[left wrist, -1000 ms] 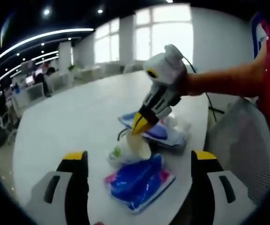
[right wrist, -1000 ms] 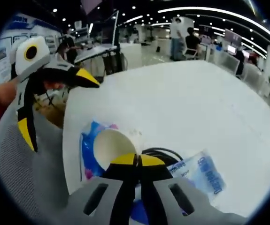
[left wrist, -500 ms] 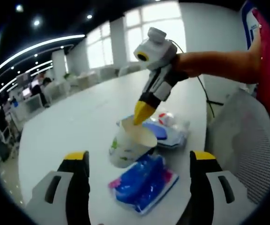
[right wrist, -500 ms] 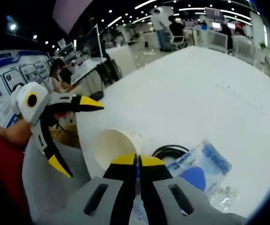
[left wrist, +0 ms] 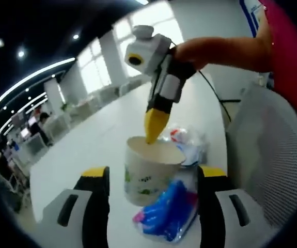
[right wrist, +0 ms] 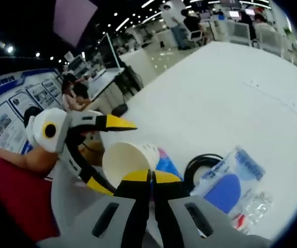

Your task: Arrange the tabletop items into an orderly group along one side of the table until the central work area is clear of visible clutter.

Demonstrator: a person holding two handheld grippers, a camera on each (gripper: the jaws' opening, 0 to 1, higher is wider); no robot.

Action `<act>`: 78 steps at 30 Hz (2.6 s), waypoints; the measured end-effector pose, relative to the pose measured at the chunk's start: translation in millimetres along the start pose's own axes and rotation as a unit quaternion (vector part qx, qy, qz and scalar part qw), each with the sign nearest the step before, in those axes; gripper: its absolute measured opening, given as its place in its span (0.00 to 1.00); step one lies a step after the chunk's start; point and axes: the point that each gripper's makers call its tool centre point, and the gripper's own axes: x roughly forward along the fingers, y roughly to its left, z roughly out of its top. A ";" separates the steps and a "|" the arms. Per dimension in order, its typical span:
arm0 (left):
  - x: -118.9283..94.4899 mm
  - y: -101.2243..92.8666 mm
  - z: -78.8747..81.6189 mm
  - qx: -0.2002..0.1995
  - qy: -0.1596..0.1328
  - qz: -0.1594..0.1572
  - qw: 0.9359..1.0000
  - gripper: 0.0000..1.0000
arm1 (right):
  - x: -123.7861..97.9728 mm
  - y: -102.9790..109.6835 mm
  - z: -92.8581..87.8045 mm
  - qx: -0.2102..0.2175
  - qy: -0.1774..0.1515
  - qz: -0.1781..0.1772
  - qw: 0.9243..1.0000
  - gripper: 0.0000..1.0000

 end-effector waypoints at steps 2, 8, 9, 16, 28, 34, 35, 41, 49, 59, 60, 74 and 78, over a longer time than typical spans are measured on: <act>1.0 -2.0 2.6 0.012 -0.003 -0.005 1.000 0.60 | -0.5 2.5 0.2 -0.001 0.002 0.001 1.000 0.02; 3.8 -7.0 5.7 0.030 -0.008 -0.018 0.999 0.54 | -1.5 7.0 -1.3 0.005 0.012 0.007 1.000 0.02; 4.4 -8.1 6.2 0.032 -0.007 -0.020 0.999 0.53 | -1.8 8.4 -1.0 0.004 0.012 0.007 1.000 0.02; 6.4 -12.5 10.0 0.042 -0.010 -0.028 0.999 0.48 | -1.1 13.2 -4.7 -0.001 0.027 0.009 1.000 0.02; 7.6 -13.4 10.4 0.037 -0.013 -0.030 0.999 0.46 | -2.1 13.2 -5.4 -0.016 0.033 0.005 0.999 0.02; 7.9 -12.1 8.6 0.025 -0.015 -0.030 0.999 0.45 | -2.7 12.8 -4.6 -0.019 0.029 0.005 0.999 0.02; 7.8 -11.9 8.7 0.023 -0.016 -0.030 0.999 0.45 | -2.7 12.6 -4.5 -0.022 0.028 0.006 0.999 0.02; 7.5 -10.2 9.8 0.005 -0.025 -0.026 0.999 0.43 | -2.8 14.0 -0.1 -0.071 0.015 0.006 0.997 0.03; 6.3 -9.9 10.0 -0.013 -0.031 -0.026 0.999 0.41 | -5.9 10.6 8.9 -0.091 -0.008 -0.008 0.996 0.07; 3.5 -3.9 10.4 -0.033 -0.041 -0.017 0.998 0.41 | -17.1 6.3 22.4 -0.102 -0.045 -0.026 0.993 0.05; 3.1 -2.7 10.2 -0.036 -0.041 -0.015 0.998 0.41 | -17.7 6.0 22.8 -0.103 -0.047 -0.027 0.993 0.05; -3.8 31.8 14.0 -0.111 -0.075 0.039 0.990 0.40 | -29.4 7.9 37.4 -0.144 -0.128 -0.049 0.980 0.07; -4.8 37.9 14.2 -0.128 -0.083 0.047 0.987 0.40 | -31.0 6.2 35.0 -0.163 -0.134 -0.058 0.976 0.10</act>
